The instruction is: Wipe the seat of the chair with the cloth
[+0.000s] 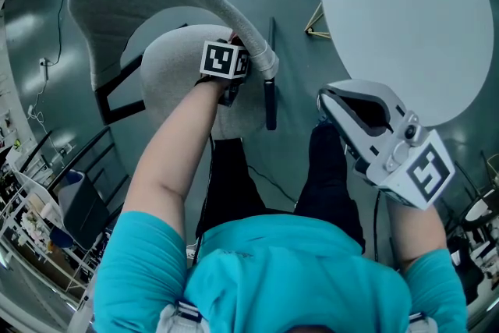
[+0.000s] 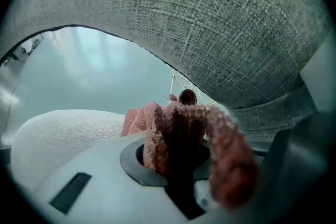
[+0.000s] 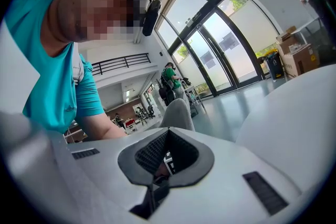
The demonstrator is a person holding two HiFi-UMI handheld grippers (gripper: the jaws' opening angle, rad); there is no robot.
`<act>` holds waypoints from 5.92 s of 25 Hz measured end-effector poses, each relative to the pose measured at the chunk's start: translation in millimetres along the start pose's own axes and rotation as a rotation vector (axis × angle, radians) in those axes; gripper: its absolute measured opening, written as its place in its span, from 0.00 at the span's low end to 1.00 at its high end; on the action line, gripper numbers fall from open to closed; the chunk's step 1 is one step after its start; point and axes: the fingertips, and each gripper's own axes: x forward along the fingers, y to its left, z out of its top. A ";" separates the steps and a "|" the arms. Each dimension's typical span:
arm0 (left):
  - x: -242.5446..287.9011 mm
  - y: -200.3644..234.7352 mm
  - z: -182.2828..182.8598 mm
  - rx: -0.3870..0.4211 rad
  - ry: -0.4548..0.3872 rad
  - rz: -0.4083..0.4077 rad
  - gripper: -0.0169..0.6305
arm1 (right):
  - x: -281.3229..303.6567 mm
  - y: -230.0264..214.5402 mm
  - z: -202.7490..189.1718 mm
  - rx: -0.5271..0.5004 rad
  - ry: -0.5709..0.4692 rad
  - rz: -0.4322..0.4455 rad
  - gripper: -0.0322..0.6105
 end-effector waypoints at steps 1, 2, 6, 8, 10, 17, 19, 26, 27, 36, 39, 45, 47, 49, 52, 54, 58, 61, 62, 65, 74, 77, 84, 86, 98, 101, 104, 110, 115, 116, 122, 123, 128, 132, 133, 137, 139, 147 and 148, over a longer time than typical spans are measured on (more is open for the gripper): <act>1.1 -4.5 -0.6 0.000 -0.011 -0.031 0.12 | 0.9 0.9 -1.0 0.001 0.005 0.001 0.05; 2.4 -9.2 -1.1 0.002 -0.025 -0.069 0.12 | 2.0 2.0 -2.5 0.001 0.012 0.003 0.05; 10.4 -28.8 -1.3 0.013 -0.087 -0.201 0.12 | 7.0 7.3 -8.0 0.005 0.032 0.004 0.05; 8.6 -32.6 2.9 -0.021 -0.133 -0.232 0.12 | 10.6 10.7 -9.3 0.004 0.036 0.008 0.05; 1.5 -28.5 6.0 -0.078 -0.186 -0.240 0.12 | 15.1 14.4 -11.5 -0.001 0.050 0.022 0.05; -68.6 35.8 -9.1 -0.148 -0.305 -0.101 0.12 | 55.8 39.6 -13.8 -0.034 0.086 0.075 0.05; -97.6 72.0 -29.1 -0.176 -0.325 -0.009 0.12 | 73.4 56.0 -17.1 -0.047 0.099 0.106 0.05; -193.4 212.6 -113.3 -0.234 -0.269 0.418 0.12 | 144.2 107.1 -27.0 -0.083 0.143 0.221 0.05; -202.2 227.2 -124.1 -0.234 -0.254 0.468 0.12 | 153.9 113.6 -29.0 -0.084 0.149 0.235 0.05; -217.2 282.8 -160.6 -0.112 -0.130 0.772 0.12 | 209.4 152.7 -43.1 -0.089 0.199 0.330 0.05; -224.7 279.0 -155.8 0.004 -0.096 0.882 0.12 | 210.1 159.1 -46.0 -0.081 0.209 0.333 0.05; -214.5 279.0 -165.6 0.228 0.032 1.034 0.12 | 205.4 158.5 -47.0 -0.061 0.209 0.329 0.05; -200.7 287.6 -180.7 0.185 0.079 1.017 0.12 | 202.6 156.3 -45.9 -0.051 0.198 0.326 0.05; -191.0 295.3 -191.7 0.104 0.097 0.986 0.12 | 196.1 151.7 -47.5 -0.043 0.199 0.316 0.05; -182.1 300.6 -196.4 -0.077 0.063 0.902 0.12 | 182.4 145.9 -50.7 -0.026 0.199 0.299 0.05; -177.5 301.1 -194.9 -0.199 0.035 0.833 0.12 | 173.4 142.1 -51.6 -0.023 0.199 0.287 0.05; -164.3 294.8 -191.2 -0.270 0.046 0.730 0.12 | 160.0 134.1 -51.4 -0.018 0.181 0.264 0.05; -154.8 286.2 -187.1 -0.288 0.055 0.692 0.12 | 150.1 125.7 -49.8 0.006 0.161 0.247 0.05; -152.5 283.1 -185.5 -0.286 0.062 0.688 0.12 | 145.6 122.5 -49.9 0.007 0.159 0.241 0.05; -150.1 272.6 -180.5 -0.266 0.086 0.679 0.12 | 133.1 116.0 -47.1 0.012 0.148 0.227 0.05; -132.4 249.9 -165.9 -0.271 0.101 0.658 0.12 | 107.2 95.0 -43.0 0.016 0.134 0.185 0.05; -129.0 242.4 -164.6 -0.273 0.106 0.636 0.12 | 101.6 91.5 -40.7 0.030 0.122 0.177 0.05; -115.9 217.1 -155.3 -0.245 0.117 0.601 0.12 | 90.3 87.1 -36.8 0.032 0.104 0.170 0.05; -109.8 206.0 -152.3 -0.235 0.121 0.581 0.12 | 87.7 86.1 -35.4 0.032 0.100 0.167 0.05; -88.5 164.4 -146.7 -0.204 0.142 0.527 0.12 | 75.8 82.4 -36.3 0.023 0.091 0.151 0.05; -83.0 151.5 -145.0 -0.194 0.141 0.500 0.12 | 73.0 81.9 -35.2 0.022 0.084 0.149 0.05; -75.6 136.7 -141.7 -0.174 0.143 0.478 0.12 | 70.3 78.0 -36.2 0.023 0.083 0.141 0.05; -67.9 125.9 -141.4 -0.176 0.145 0.456 0.12 | 63.8 75.7 -37.2 0.029 0.071 0.132 0.05; -57.2 96.9 -135.9 -0.146 0.152 0.417 0.12 | 56.8 74.0 -34.6 0.038 0.060 0.123 0.05; -54.5 91.4 -135.0 -0.137 0.153 0.412 0.12 | 55.8 74.1 -32.6 0.041 0.054 0.124 0.05; -39.8 61.2 -128.1 -0.105 0.160 0.369 0.12 | 45.5 69.3 -32.8 0.035 0.050 0.107 0.05; -38.0 58.3 -127.7 -0.103 0.162 0.366 0.12 | 44.5 69.1 -33.1 0.035 0.049 0.106 0.05; -32.5 51.7 -127.4 -0.111 0.160 0.353 0.12 | 38.7 67.6 -32.2 0.045 0.039 0.102 0.05; -31.6 45.4 -124.5 -0.098 0.162 0.349 0.12 | 33.3 65.0 -33.6 0.039 0.040 0.093 0.05; -30.3 43.8 -124.1 -0.099 0.161 0.345 0.12 | 32.5 64.5 -34.0 0.039 0.040 0.091 0.05; -27.1 29.1 -119.7 -0.087 0.163 0.316 0.12 | 28.1 63.4 -33.9 0.042 0.040 0.087 0.05; -23.6 19.0 -116.9 -0.080 0.165 0.299 0.12 | 25.6 62.7 -32.7 0.041 0.039 0.086 0.05; -7.3 -17.1 -108.7 -0.076 0.153 0.191 0.12 | 19.9 59.2 -29.0 0.061 0.019 0.079 0.05; -6.0 -19.7 -107.7 -0.086 0.145 0.177 0.12 | 18.7 58.6 -29.3 0.058 0.021 0.077 0.05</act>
